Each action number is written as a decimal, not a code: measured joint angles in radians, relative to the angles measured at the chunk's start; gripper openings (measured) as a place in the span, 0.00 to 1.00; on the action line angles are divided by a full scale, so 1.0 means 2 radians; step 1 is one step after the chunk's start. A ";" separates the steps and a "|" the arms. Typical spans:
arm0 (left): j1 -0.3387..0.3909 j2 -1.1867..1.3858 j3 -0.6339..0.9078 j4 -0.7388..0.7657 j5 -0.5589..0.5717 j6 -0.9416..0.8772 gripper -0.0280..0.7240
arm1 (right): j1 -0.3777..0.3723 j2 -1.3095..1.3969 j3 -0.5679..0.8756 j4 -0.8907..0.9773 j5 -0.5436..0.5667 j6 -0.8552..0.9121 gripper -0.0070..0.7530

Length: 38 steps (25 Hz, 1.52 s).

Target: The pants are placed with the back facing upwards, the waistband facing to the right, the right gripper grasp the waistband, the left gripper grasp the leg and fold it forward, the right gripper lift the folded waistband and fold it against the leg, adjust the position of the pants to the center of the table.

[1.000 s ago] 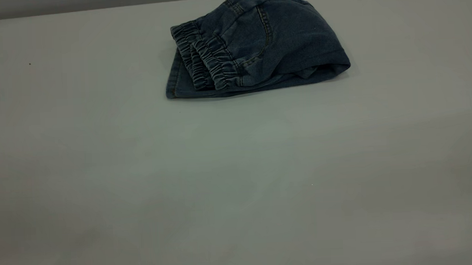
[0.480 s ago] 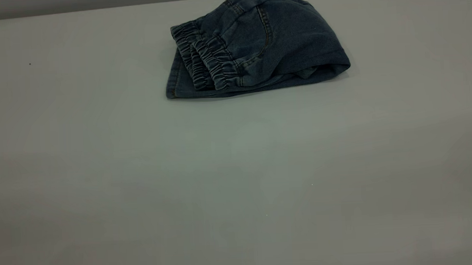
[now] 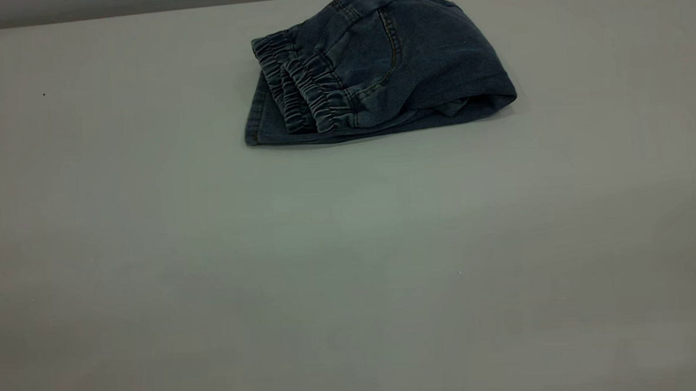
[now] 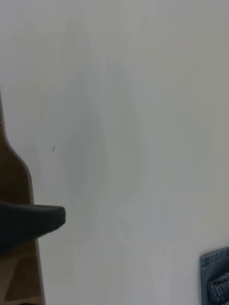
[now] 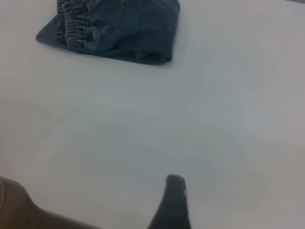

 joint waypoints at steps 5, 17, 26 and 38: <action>0.000 -0.001 0.000 0.000 0.001 0.000 0.52 | 0.000 0.000 0.000 0.001 0.000 0.000 0.76; 0.000 -0.001 0.000 0.000 0.001 0.000 0.52 | 0.000 0.000 0.000 -0.073 -0.003 0.076 0.76; 0.000 -0.001 0.000 0.000 0.001 0.000 0.52 | 0.000 0.000 0.000 -0.081 -0.005 0.103 0.76; 0.000 -0.001 0.000 0.000 0.001 0.001 0.52 | 0.000 0.000 0.001 -0.077 -0.006 0.092 0.76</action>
